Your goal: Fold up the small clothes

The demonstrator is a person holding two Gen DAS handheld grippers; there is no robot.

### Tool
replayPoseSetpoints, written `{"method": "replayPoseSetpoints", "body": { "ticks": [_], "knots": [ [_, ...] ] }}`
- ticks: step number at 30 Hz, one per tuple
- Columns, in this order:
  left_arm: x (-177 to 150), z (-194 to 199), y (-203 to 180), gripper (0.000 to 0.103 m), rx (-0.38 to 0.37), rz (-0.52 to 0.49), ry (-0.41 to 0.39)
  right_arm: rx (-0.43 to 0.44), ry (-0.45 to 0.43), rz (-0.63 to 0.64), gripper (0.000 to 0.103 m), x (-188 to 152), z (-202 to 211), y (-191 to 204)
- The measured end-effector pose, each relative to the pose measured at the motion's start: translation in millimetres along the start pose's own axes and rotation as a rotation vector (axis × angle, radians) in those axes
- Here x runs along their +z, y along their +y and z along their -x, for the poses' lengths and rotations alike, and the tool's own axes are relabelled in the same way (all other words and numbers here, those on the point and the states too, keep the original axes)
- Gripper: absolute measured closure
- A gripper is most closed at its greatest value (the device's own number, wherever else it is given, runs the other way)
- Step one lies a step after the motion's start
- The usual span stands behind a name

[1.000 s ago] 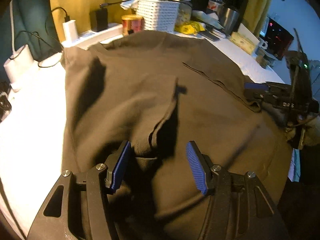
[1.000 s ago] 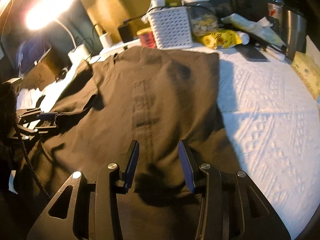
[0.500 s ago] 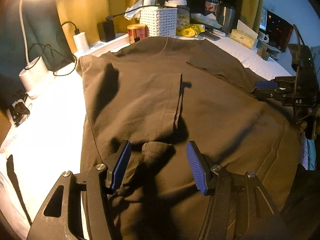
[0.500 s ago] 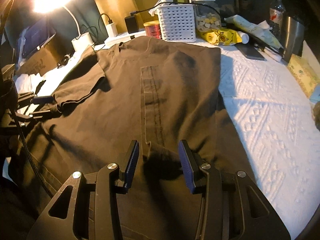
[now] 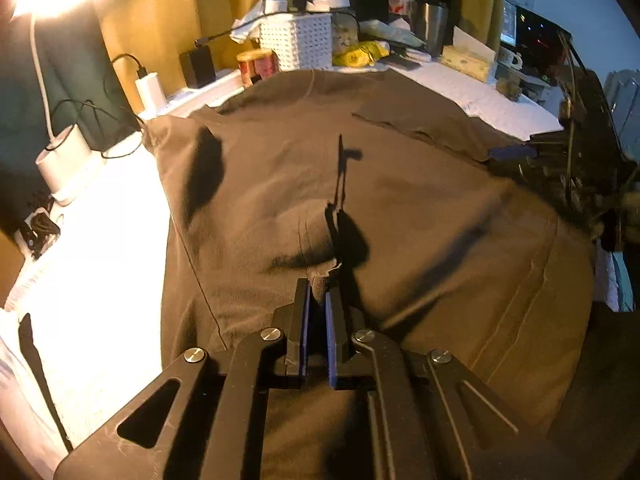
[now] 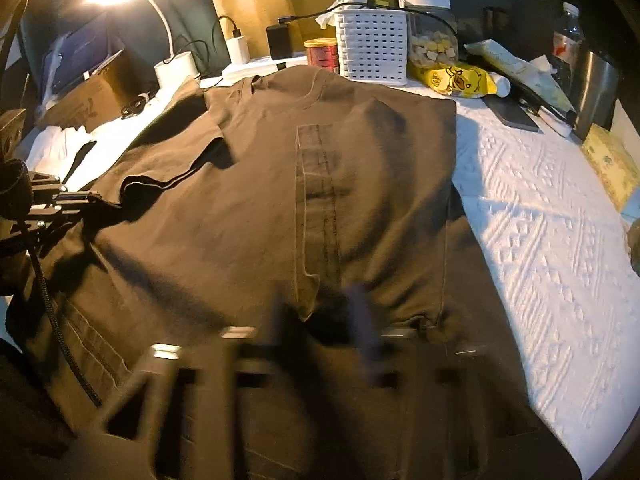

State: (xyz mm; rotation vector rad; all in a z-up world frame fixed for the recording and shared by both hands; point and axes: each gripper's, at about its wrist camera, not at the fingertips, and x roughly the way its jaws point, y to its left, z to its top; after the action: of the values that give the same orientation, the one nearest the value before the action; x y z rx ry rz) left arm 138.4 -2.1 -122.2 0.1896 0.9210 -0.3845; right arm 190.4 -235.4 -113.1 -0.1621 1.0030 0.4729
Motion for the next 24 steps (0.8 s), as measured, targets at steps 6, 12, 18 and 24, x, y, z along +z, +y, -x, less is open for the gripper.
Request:
{"method": "replayPoseSetpoints", "body": {
  "ticks": [6, 12, 18, 24],
  "knots": [
    [-8.0, -1.3, -0.3, 0.096, 0.009, 0.004, 0.058, 0.017, 0.013, 0.008, 0.099, -5.7, 7.3, 6.3],
    [1.9, 15.4, 16.0, 0.056, 0.021, 0.062, 0.011, 0.024, 0.033, 0.014, 0.079, -1.8, 9.4, 8.6],
    [27.1, 14.1, 51.1, 0.034, 0.059, 0.132, -0.082, 0.013, -0.01, 0.034, 0.044, 17.6, 19.3, -4.8],
    [56.1, -15.1, 91.9, 0.035, 0.101, 0.194, -0.109, -0.035, -0.035, -0.009, 0.044, 47.1, 11.6, -42.8]
  ]
}}
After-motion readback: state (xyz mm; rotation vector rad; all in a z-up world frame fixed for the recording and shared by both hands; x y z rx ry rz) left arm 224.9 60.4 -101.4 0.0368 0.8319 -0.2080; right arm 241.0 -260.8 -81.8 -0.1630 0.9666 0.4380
